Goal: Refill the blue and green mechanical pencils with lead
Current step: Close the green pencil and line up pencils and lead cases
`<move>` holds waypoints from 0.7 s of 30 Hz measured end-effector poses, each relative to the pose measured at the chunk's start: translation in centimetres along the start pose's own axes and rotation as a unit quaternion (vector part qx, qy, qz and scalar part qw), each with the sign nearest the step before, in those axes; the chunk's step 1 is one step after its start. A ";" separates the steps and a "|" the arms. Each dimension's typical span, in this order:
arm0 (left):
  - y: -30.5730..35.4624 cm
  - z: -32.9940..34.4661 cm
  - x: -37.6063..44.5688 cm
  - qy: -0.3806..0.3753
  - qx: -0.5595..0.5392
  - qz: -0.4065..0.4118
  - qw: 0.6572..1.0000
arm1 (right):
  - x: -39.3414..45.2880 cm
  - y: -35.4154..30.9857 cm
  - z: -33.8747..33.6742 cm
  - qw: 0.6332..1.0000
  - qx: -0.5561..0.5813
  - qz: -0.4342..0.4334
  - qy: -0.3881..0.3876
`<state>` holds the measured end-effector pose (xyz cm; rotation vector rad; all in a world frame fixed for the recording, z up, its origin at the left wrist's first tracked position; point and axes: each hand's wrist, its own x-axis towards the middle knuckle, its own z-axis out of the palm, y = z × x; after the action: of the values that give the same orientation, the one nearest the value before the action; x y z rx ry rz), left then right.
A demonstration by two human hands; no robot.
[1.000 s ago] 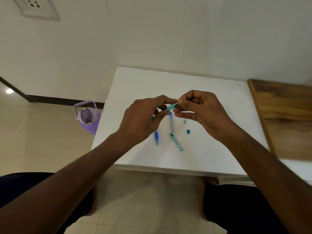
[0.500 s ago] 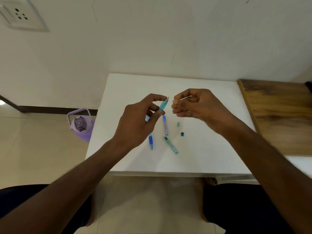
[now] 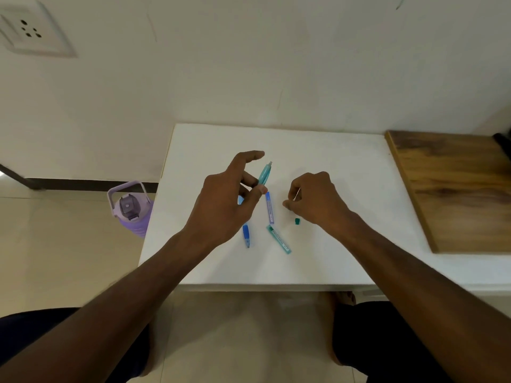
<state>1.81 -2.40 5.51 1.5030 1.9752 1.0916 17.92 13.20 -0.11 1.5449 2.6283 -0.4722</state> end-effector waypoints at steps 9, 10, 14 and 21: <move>-0.5 -0.4 -0.2 -0.002 0.013 -0.012 1.000 | -1.1 -2.2 -2.6 0.967 0.248 -0.038 0.035; -0.4 -0.3 -0.2 -0.001 0.015 -0.011 1.000 | -1.5 -2.9 -3.6 0.932 0.359 -0.034 0.048; -0.4 -0.1 0.0 -0.007 0.032 -0.017 0.999 | -3.1 -4.1 -5.8 0.815 0.575 -0.040 0.056; -0.2 0.3 -0.1 -0.008 0.041 -0.011 0.999 | -3.7 -3.7 -5.8 0.829 0.556 -0.040 0.049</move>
<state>1.93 -2.44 5.11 1.5228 2.0430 0.9970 17.15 10.08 6.98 1.5921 2.5319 -2.2731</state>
